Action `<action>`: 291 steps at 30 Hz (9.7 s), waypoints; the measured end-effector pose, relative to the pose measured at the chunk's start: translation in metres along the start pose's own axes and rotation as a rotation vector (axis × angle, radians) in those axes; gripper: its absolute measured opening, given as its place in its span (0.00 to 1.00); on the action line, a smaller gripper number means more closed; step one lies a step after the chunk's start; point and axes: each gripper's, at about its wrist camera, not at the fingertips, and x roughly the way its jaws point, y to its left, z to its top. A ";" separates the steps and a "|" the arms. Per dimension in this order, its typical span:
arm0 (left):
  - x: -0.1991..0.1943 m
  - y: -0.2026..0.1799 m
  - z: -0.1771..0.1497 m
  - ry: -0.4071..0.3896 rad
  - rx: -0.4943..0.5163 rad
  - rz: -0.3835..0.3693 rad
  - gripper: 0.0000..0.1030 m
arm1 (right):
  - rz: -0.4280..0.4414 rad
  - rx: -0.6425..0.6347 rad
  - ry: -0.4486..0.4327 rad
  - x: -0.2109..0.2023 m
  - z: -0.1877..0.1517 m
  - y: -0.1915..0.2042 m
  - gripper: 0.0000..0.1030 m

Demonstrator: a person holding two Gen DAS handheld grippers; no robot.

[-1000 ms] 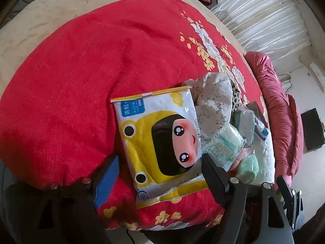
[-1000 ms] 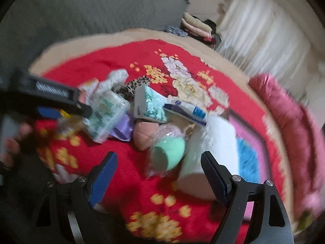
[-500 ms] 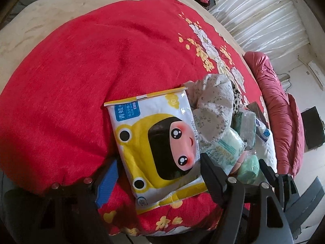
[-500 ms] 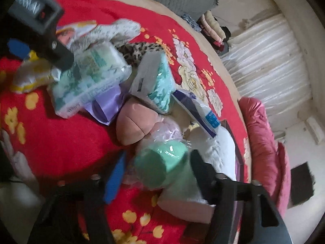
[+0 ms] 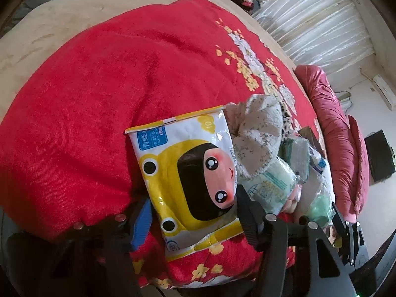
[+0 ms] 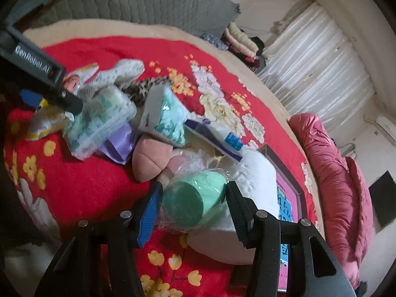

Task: Organize soft objects
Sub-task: 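Grasp the yellow cartoon wipes pack with left tool while right tool grasps the bagged green sponge, then carry both items into the pink tray and open both tools to release them, then move both open tools back over the pile of items, then grasp the white floral cloth with left tool while right tool grasps the blue-white packet, then carry the floral cloth and blue-white packet over the pink tray with both tools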

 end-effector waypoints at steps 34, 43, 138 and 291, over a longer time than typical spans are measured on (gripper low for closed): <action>-0.056 -0.104 -0.053 -0.166 0.379 0.035 0.59 | 0.015 0.413 -0.185 -0.071 -0.030 -0.087 0.53; -0.056 -0.150 -0.065 -0.168 0.458 0.010 0.59 | 0.013 0.576 -0.207 -0.078 -0.053 -0.130 0.53; 0.152 -0.366 -0.152 0.298 0.892 0.070 0.61 | -0.310 1.200 0.056 -0.022 -0.237 -0.273 0.74; -0.011 -0.014 0.060 -0.220 0.089 -0.261 0.14 | 0.373 0.617 -0.071 0.031 0.051 -0.128 0.15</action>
